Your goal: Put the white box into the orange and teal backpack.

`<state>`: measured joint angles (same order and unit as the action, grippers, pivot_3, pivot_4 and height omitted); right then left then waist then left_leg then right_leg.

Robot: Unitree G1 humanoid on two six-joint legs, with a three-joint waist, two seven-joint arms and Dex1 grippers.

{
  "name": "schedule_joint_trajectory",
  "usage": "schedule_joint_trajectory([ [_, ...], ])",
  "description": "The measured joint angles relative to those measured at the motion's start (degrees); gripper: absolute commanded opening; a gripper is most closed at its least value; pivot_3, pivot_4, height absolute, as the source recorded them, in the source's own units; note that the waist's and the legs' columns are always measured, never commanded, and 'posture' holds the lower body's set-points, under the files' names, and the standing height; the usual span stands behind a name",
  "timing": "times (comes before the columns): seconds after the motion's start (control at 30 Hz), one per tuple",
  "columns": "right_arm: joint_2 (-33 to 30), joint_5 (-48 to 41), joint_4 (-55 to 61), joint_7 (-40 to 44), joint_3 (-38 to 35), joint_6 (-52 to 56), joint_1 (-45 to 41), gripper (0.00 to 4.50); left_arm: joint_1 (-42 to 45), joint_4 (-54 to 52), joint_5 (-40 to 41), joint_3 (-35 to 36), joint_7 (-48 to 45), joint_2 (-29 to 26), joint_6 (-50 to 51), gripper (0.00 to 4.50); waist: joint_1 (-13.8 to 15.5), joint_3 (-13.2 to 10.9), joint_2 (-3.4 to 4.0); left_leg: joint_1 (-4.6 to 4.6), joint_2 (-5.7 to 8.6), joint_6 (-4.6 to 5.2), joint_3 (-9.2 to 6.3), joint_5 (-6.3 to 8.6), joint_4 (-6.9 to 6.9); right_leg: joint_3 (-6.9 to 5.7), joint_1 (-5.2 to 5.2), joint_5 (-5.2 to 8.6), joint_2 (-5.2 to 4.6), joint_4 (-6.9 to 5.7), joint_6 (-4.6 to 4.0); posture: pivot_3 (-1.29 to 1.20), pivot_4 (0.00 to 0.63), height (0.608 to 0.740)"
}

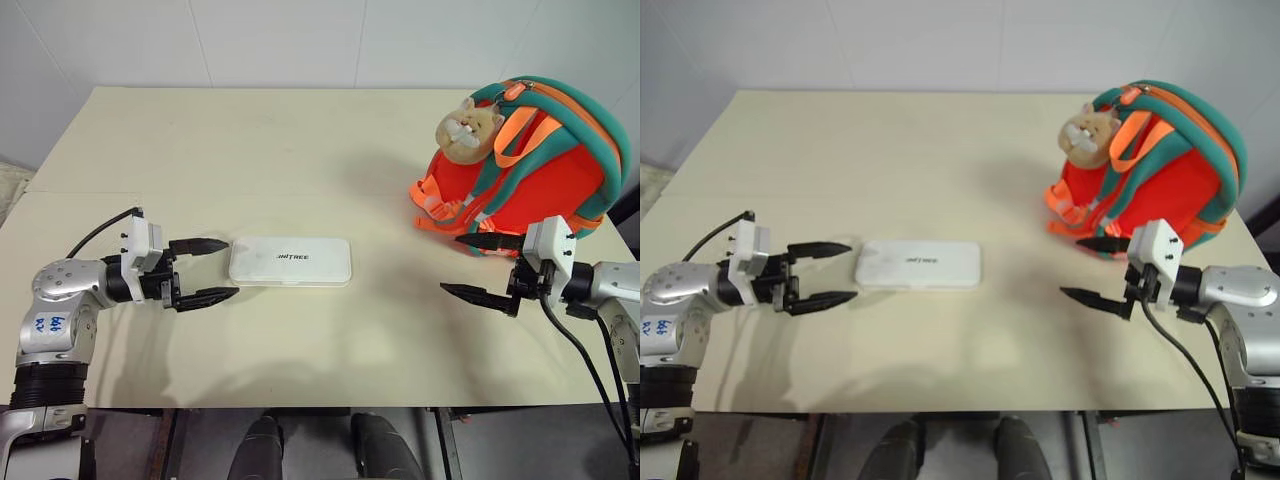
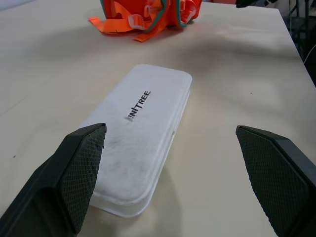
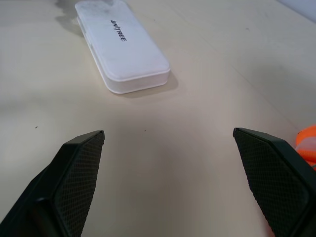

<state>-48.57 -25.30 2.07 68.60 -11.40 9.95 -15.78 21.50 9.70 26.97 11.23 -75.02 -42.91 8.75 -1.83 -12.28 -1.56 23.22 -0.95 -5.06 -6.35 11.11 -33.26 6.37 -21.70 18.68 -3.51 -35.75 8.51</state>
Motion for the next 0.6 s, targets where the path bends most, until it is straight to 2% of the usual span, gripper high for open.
schedule_joint_trajectory([
  [0.43, 3.97, -0.64, 4.02, -4.16, 1.51, 2.89, -1.41, 4.43, 1.53, 2.82, -0.08, 0.19, 1.06, -1.04, -0.21, 4.47, -0.04, 0.0, 0.0, -0.03, 0.0, 0.0, -0.01, 0.0, -0.02, 0.0, 0.0, 0.01, 0.02, -0.07, -0.01, 0.0, 0.15, 0.74],
  [0.5, 5.52, -0.74, 5.62, -4.92, 2.86, 3.74, -1.39, 4.5, 2.2, 3.67, -0.13, 0.36, 1.01, -1.15, -0.74, 4.08, -0.09, 0.0, 0.0, -0.03, -0.01, 0.0, -0.01, 0.0, -0.02, 0.0, 0.0, 0.0, 0.02, -0.08, -0.01, 0.0, 0.15, 0.74],
  [0.6, 7.68, 0.05, 6.34, -6.18, 5.38, 3.6, -1.45, 3.88, 2.22, 4.14, -0.14, 1.47, 1.11, -1.81, -1.49, 3.3, -0.13, 0.0, 0.0, -0.03, 0.0, 0.0, -0.01, 0.0, -0.01, 0.0, -0.01, 0.0, 0.01, -0.07, -0.01, 0.0, 0.15, 0.74],
])
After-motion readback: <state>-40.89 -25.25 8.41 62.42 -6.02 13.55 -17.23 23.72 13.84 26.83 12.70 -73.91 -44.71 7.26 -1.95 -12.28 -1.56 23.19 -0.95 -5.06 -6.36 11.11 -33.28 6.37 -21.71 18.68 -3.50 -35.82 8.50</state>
